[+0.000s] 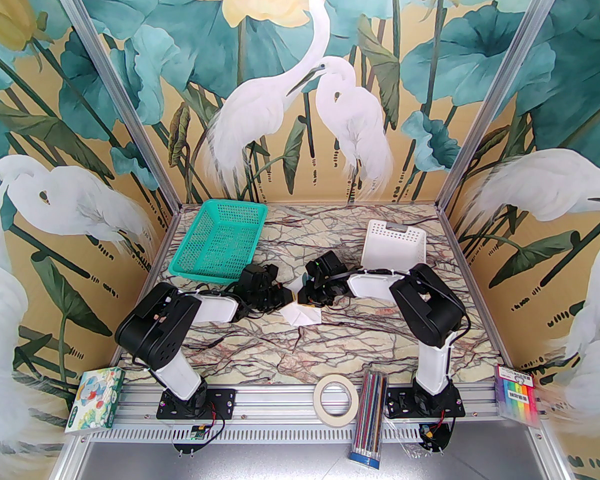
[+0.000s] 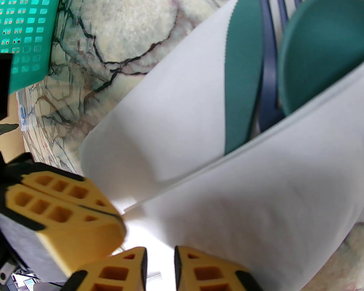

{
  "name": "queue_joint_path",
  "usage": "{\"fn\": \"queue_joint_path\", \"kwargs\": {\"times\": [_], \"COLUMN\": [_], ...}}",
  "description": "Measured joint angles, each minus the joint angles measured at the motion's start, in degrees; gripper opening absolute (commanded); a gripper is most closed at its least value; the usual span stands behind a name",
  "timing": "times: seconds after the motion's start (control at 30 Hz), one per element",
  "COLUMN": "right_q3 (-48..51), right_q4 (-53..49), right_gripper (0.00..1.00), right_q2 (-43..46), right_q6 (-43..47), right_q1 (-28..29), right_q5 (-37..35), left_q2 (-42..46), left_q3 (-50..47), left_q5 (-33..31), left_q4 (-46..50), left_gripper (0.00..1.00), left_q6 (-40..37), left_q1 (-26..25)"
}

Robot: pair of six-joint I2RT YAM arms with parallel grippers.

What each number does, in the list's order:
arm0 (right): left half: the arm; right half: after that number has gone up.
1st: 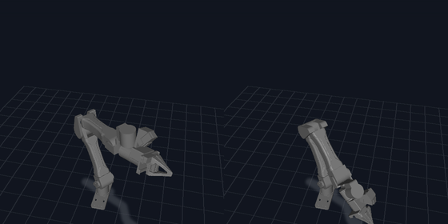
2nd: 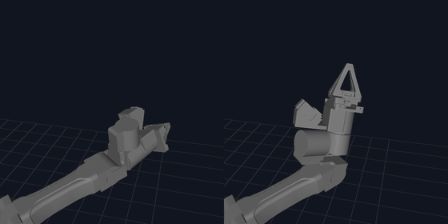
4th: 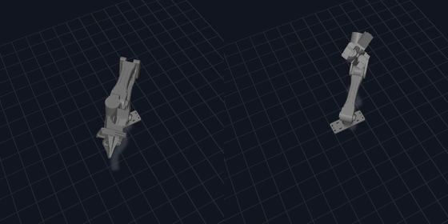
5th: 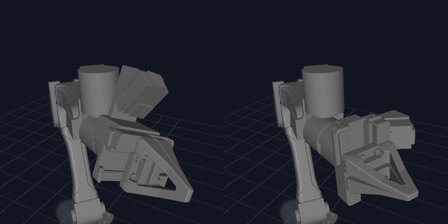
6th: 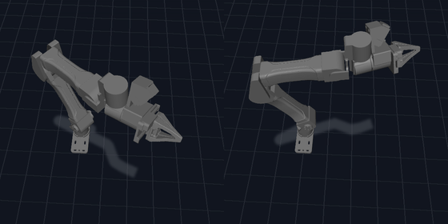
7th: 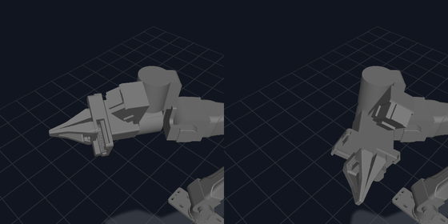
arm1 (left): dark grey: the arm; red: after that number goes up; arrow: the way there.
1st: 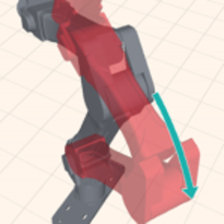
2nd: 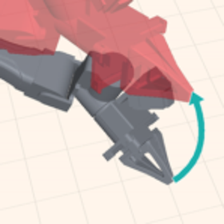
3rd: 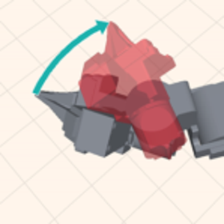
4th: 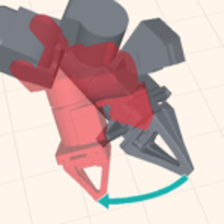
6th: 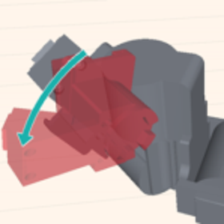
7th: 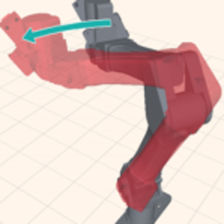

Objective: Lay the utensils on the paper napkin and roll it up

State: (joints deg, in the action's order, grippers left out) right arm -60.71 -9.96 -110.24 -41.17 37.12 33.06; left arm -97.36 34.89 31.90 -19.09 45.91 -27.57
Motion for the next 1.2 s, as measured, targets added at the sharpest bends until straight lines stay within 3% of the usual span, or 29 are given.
{"fn": "queue_joint_path", "kwargs": {"times": [0.57, 0.83, 1.2], "right_q3": [-0.42, 2.25, 12.74], "right_q4": [-0.98, -2.01, -4.87], "right_gripper": [0.27, 0.22, 0.6], "right_q2": [0.59, 9.03, 19.69], "right_q6": [0.04, 0.55, 5.77], "right_q1": [-0.09, -3.34, -12.15], "right_q5": [-0.26, -0.07, 1.81], "left_q2": [-2.75, -2.73, -2.73], "left_q3": [3.17, 4.02, 4.66], "left_q5": [-3.19, -4.37, -5.05], "left_q4": [4.81, 6.45, 7.74], "left_gripper": [0.09, 0.09, 0.09], "left_q6": [-3.85, -5.25, -6.34], "left_q1": [-1.22, -1.7, -1.99]}}
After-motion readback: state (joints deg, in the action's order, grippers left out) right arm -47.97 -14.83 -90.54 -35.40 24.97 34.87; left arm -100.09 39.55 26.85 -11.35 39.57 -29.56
